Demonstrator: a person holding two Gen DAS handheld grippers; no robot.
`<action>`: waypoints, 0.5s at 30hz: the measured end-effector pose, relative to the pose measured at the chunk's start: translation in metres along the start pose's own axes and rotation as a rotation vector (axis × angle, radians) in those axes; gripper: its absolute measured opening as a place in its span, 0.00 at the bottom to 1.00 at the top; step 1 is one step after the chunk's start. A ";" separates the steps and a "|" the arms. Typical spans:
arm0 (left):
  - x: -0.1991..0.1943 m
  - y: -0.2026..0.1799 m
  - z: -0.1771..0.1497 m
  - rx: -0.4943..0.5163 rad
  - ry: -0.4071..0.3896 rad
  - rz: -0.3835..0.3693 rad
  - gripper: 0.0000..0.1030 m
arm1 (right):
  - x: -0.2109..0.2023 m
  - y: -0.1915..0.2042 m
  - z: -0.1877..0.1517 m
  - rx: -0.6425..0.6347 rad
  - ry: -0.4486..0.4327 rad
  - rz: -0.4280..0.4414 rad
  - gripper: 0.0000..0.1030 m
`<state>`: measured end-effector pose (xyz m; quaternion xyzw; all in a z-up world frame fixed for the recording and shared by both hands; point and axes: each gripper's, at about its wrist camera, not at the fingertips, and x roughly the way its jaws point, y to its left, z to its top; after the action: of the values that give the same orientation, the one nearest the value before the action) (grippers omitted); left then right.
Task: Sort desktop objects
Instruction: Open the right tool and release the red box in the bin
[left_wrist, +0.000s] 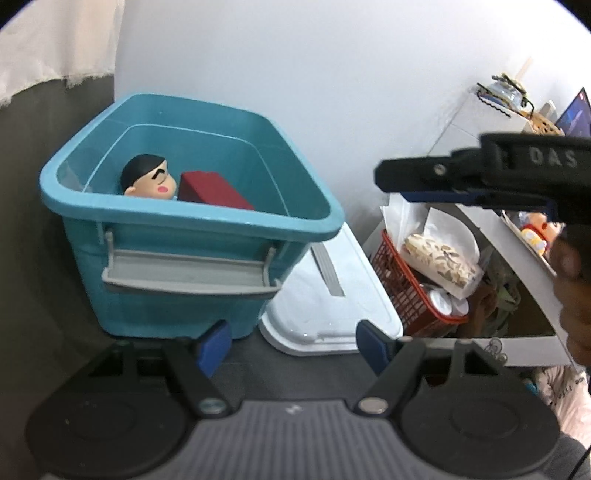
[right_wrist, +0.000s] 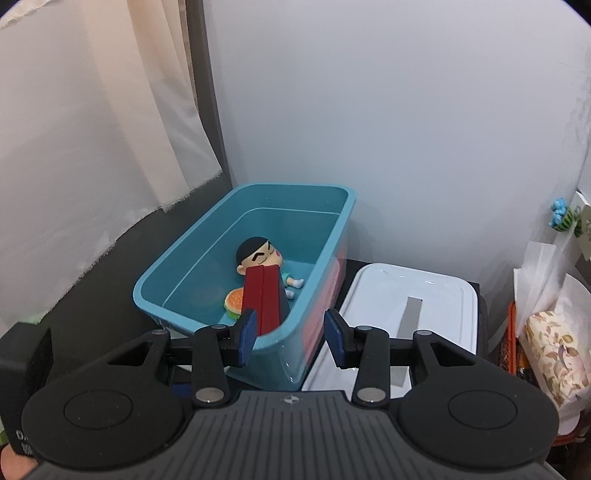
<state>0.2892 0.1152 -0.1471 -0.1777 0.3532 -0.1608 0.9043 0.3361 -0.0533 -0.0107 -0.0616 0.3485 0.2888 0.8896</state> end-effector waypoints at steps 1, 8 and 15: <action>0.001 -0.001 0.000 0.002 0.002 0.000 0.75 | -0.003 -0.002 -0.002 0.002 -0.002 0.000 0.43; 0.011 -0.006 -0.004 0.021 0.027 0.002 0.75 | -0.020 -0.018 -0.021 0.015 -0.012 -0.028 0.43; 0.023 -0.011 -0.008 0.036 0.053 0.016 0.75 | -0.025 -0.043 -0.054 0.052 0.011 -0.067 0.43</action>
<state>0.2985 0.0945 -0.1614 -0.1541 0.3755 -0.1648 0.8989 0.3140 -0.1178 -0.0382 -0.0518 0.3585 0.2493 0.8981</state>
